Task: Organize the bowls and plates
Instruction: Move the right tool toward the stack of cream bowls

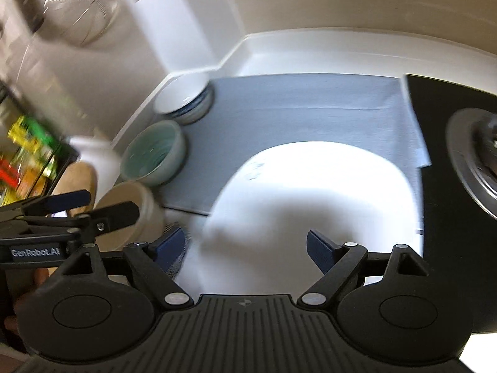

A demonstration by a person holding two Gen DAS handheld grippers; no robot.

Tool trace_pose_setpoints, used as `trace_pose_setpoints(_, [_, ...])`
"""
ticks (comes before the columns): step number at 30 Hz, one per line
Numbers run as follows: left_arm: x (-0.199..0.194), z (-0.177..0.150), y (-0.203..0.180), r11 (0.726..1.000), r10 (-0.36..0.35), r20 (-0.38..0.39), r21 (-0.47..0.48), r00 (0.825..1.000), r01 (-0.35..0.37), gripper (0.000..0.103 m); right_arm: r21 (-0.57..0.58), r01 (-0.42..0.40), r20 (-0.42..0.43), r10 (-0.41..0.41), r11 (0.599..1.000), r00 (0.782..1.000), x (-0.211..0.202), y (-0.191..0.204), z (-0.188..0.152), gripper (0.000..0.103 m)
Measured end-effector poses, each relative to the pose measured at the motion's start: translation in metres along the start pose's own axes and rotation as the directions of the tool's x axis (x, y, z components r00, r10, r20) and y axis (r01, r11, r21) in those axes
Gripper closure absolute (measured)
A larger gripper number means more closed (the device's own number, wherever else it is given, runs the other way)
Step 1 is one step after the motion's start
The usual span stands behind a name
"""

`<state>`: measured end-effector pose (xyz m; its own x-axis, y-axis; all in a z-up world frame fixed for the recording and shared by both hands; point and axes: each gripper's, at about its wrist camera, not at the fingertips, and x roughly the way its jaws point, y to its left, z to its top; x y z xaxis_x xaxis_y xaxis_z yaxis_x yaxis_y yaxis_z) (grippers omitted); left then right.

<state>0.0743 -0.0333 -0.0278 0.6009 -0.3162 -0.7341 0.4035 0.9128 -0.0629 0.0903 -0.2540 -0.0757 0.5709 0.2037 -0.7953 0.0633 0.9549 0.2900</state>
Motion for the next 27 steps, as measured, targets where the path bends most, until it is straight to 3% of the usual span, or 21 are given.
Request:
trace_pose_setpoints(8, [-0.036, -0.019, 0.057, 0.993, 0.074, 0.049, -0.097, 0.996, -0.069, 0.000, -0.132, -0.021, -0.022, 0.018, 0.991, 1.000, 0.012, 0.066, 0.007, 0.014])
trace_pose_setpoints(14, [-0.050, -0.027, 0.091, 0.988, 0.090, 0.068, -0.135, 0.994, -0.080, 0.000, -0.188, -0.021, -0.038, 0.014, 0.982, 0.999, 0.017, 0.108, 0.002, 0.014])
trace_pose_setpoints(27, [-0.054, -0.037, 0.128, 0.983, 0.079, 0.048, -0.171, 0.996, -0.070, 0.000, -0.216, 0.007, -0.057, -0.020, 0.976, 0.998, 0.027, 0.141, -0.002, 0.013])
